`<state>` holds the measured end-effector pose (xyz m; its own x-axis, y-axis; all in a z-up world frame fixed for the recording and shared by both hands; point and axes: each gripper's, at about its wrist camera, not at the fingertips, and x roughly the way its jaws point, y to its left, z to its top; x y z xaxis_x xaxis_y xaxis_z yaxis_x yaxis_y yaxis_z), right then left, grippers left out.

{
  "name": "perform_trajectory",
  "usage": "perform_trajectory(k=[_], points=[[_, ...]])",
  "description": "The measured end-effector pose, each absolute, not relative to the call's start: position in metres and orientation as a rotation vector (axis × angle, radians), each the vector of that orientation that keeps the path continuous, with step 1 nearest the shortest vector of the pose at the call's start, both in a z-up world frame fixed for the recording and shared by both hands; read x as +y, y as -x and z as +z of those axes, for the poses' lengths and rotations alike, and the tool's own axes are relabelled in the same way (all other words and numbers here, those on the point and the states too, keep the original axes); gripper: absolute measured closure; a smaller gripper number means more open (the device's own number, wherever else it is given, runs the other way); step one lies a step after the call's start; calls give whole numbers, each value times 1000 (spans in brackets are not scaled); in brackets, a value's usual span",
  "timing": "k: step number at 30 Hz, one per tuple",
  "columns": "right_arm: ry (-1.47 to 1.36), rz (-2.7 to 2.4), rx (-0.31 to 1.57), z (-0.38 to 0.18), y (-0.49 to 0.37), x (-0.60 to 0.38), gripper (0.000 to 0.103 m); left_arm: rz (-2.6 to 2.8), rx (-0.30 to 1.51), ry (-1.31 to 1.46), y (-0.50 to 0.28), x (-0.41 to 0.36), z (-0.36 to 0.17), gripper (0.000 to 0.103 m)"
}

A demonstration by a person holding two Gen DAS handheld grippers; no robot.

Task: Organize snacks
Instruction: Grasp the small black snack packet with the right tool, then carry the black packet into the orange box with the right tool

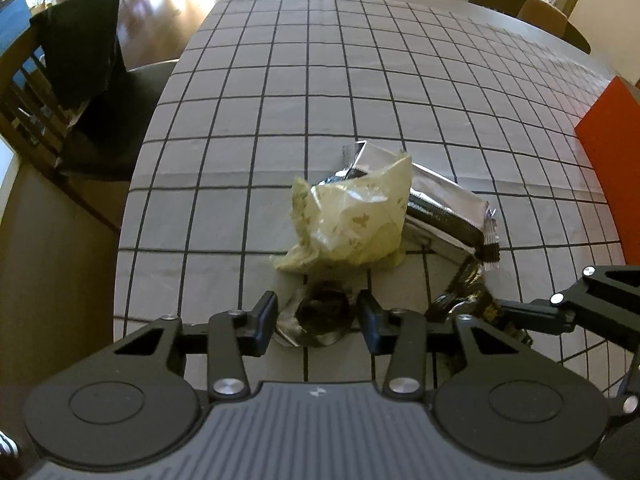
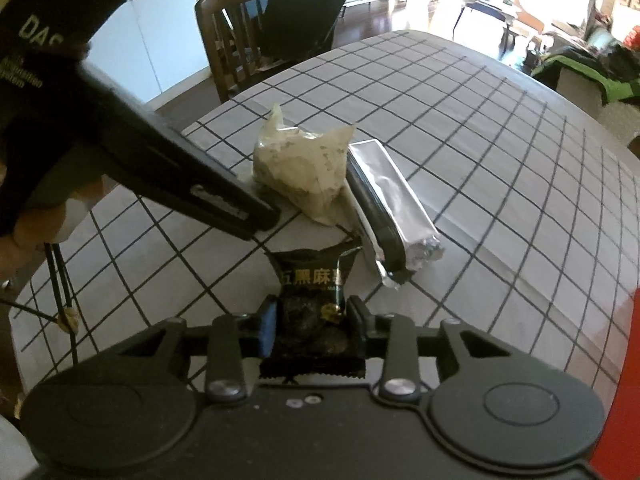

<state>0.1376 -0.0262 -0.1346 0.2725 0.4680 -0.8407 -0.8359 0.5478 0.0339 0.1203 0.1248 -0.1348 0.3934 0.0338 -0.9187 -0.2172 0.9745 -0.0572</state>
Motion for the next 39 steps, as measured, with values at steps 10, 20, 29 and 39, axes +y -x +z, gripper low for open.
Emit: perform_trajectory(k=[10,20,29,39], points=[[339,838,961,-125,-133,-72,70,159,1151,235,-89,121,-125,61],[222,738,938,-104,-126,-130,70,147,1115,240,-75,99,-102,61],[172,666,871,-72,-126,-180,71,94,1049,233,-88,63,-65,61],[114,589,769,-35,-142,-242,71,29,949,192,-106,1,-24,61]])
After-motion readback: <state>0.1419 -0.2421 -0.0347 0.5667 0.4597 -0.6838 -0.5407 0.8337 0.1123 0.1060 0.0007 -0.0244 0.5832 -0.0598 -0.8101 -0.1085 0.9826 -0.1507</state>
